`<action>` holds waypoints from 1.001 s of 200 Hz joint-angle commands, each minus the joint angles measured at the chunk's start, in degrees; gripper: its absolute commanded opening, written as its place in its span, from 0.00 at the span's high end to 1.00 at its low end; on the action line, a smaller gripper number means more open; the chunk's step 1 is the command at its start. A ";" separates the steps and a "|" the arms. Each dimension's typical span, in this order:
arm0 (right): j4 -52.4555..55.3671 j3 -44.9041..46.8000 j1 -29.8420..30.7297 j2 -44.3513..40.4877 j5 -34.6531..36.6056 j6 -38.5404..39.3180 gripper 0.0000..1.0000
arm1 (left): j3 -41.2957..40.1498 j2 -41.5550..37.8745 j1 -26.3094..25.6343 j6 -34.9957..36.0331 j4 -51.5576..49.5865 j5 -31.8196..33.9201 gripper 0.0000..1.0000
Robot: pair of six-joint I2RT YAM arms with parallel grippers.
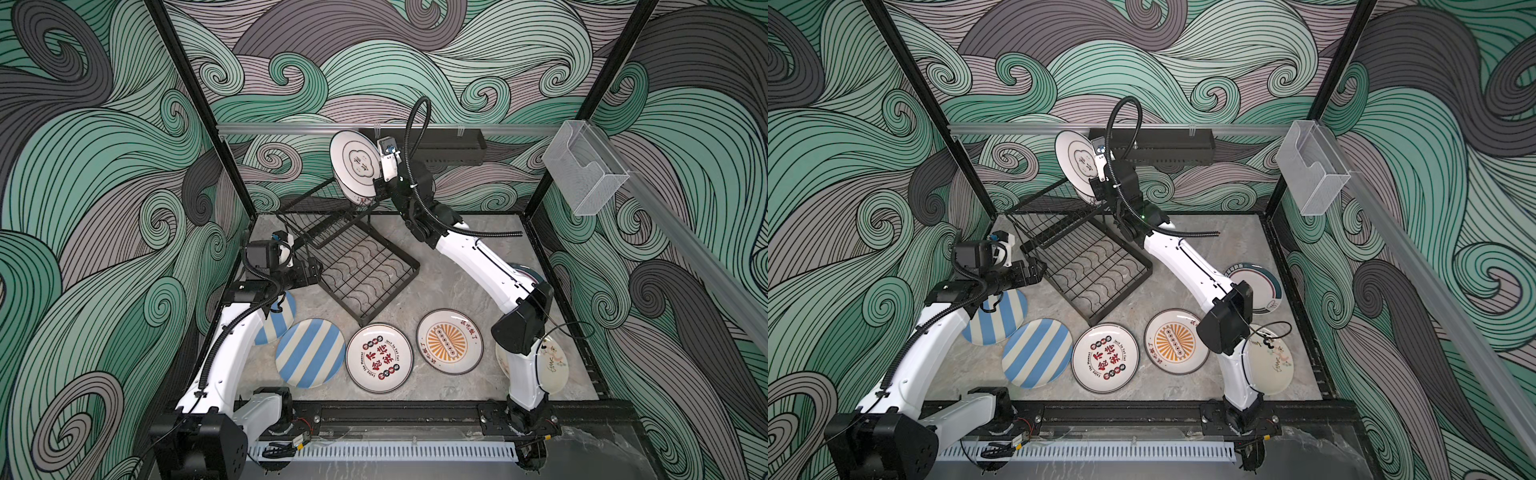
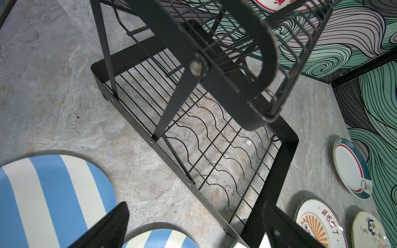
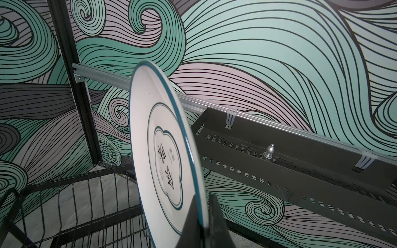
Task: Load plates into a dish rack
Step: Place the plate on the dish rack.
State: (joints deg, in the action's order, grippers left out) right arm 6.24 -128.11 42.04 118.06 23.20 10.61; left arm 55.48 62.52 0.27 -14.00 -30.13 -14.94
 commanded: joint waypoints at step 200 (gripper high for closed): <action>0.28 -20.18 3.49 16.24 12.57 8.60 1.00 | 0.50 0.41 0.26 1.05 0.33 -3.34 0.01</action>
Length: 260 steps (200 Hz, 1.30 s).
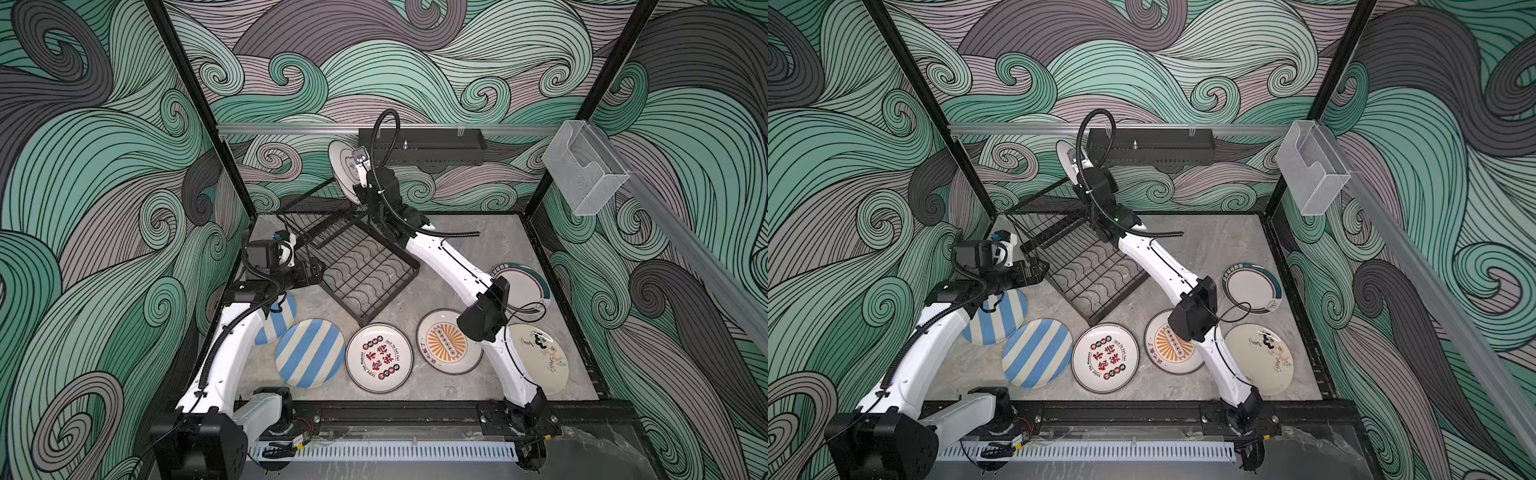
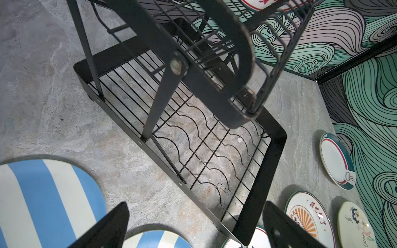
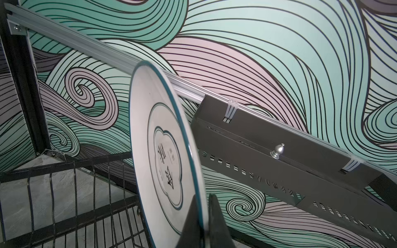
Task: Load plates into a dish rack
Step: Place the plate on the dish rack.
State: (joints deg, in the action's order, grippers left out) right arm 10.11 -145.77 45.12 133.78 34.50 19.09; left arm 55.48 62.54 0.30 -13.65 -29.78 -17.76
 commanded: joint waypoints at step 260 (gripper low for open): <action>0.52 -8.12 -0.32 6.26 0.38 -1.29 0.75 | 0.41 0.43 0.26 0.91 -0.10 -0.48 0.02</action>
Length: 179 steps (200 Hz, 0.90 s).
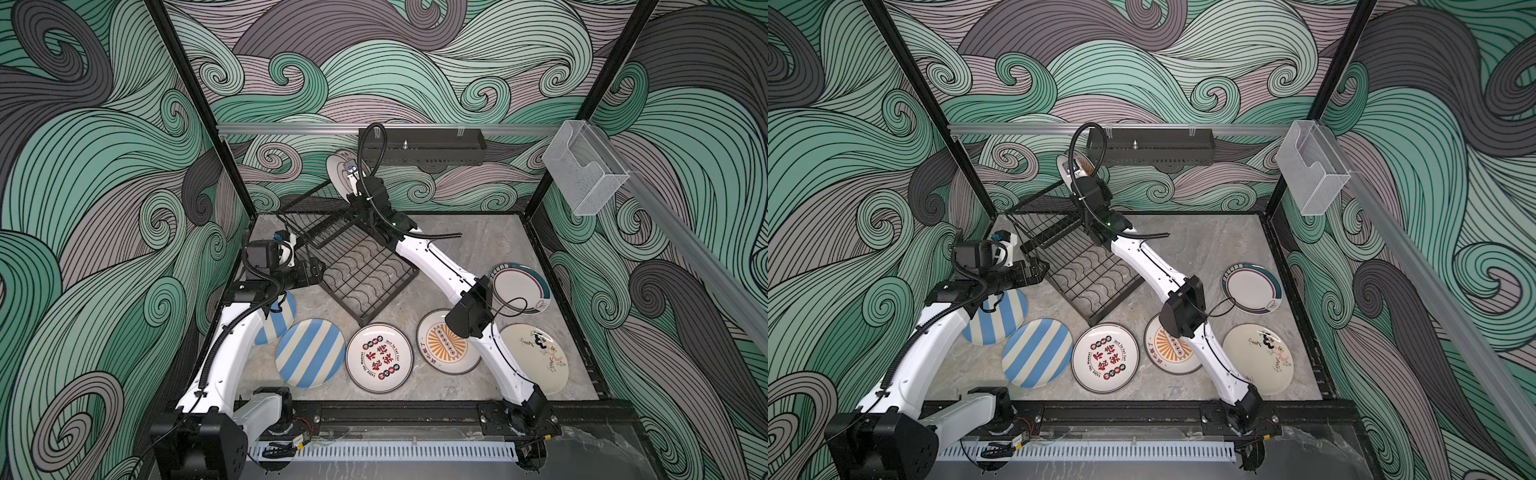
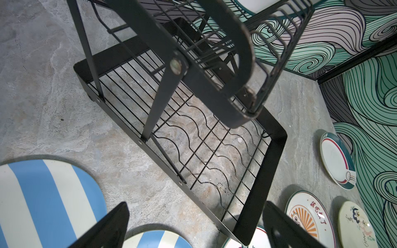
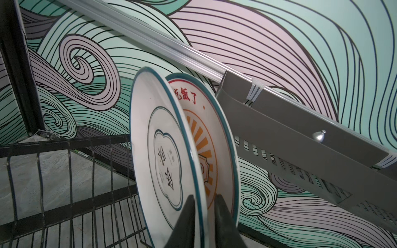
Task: Load plates into a dish rack
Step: Place the plate on the dish rack.
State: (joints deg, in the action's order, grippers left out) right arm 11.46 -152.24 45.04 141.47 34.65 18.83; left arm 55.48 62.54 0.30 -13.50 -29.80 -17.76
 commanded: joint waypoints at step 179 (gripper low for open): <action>14.49 13.59 -1.00 -21.65 -7.66 -6.45 0.05 | 0.85 -0.75 0.40 2.14 -0.58 -0.32 0.01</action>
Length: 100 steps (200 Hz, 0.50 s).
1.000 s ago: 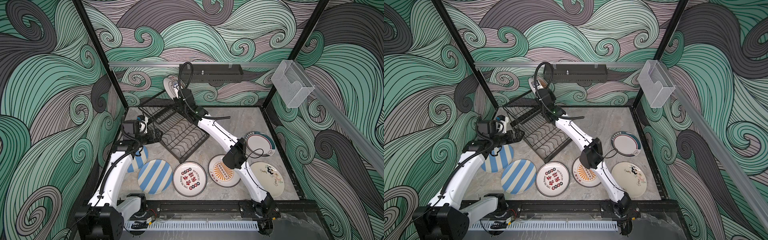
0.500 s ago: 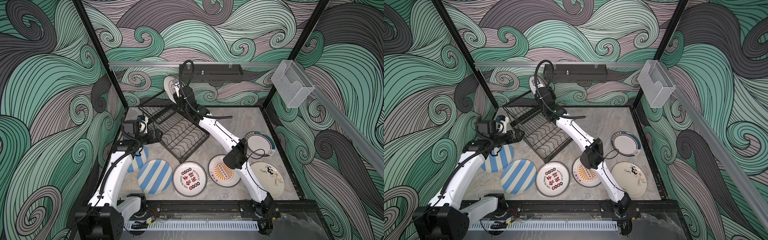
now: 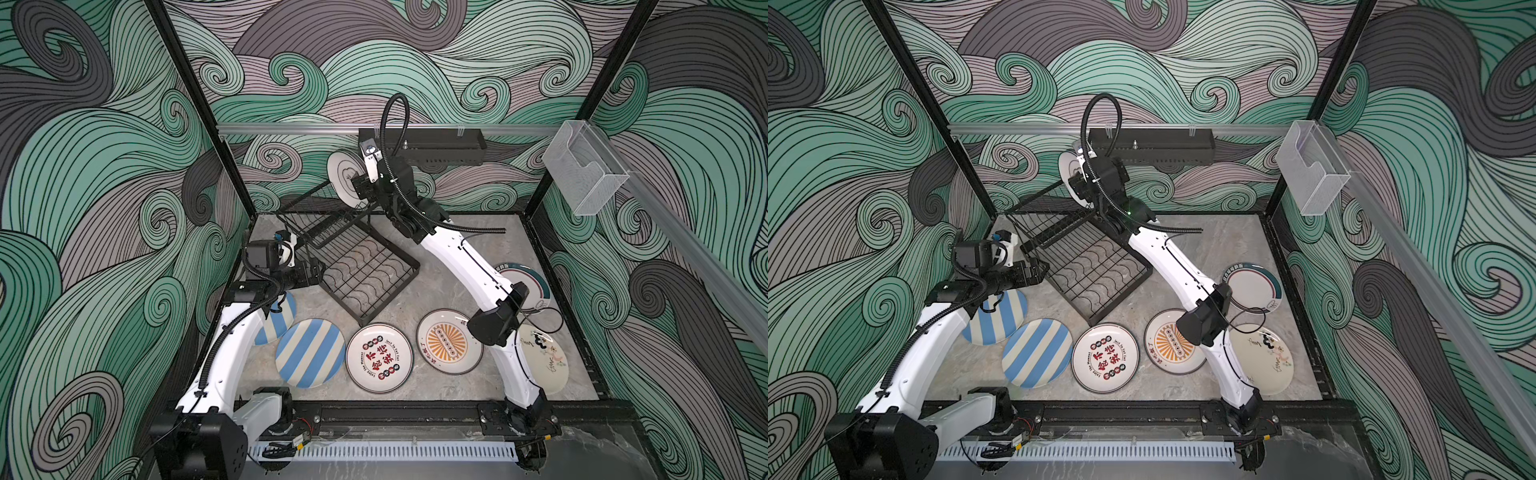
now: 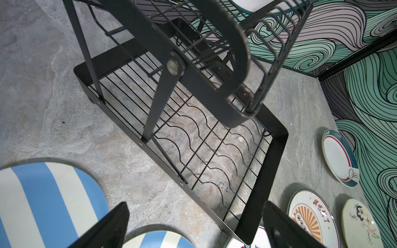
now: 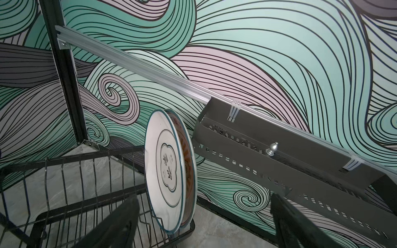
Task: Load plates into a dish rack
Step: Place the plate on the dish rack.
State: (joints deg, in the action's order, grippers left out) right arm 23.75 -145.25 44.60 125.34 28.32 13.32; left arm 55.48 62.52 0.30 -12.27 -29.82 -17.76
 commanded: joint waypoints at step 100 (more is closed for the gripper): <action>6.66 53.56 -12.27 -41.31 -20.74 -17.98 0.00 | 0.96 -2.72 0.32 -0.10 -0.47 -2.73 0.02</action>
State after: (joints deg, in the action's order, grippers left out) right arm 27.83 -99.79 35.86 92.27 13.85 1.85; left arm 55.48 61.25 0.30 -12.14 -30.00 -18.55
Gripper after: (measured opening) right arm 0.995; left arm 0.986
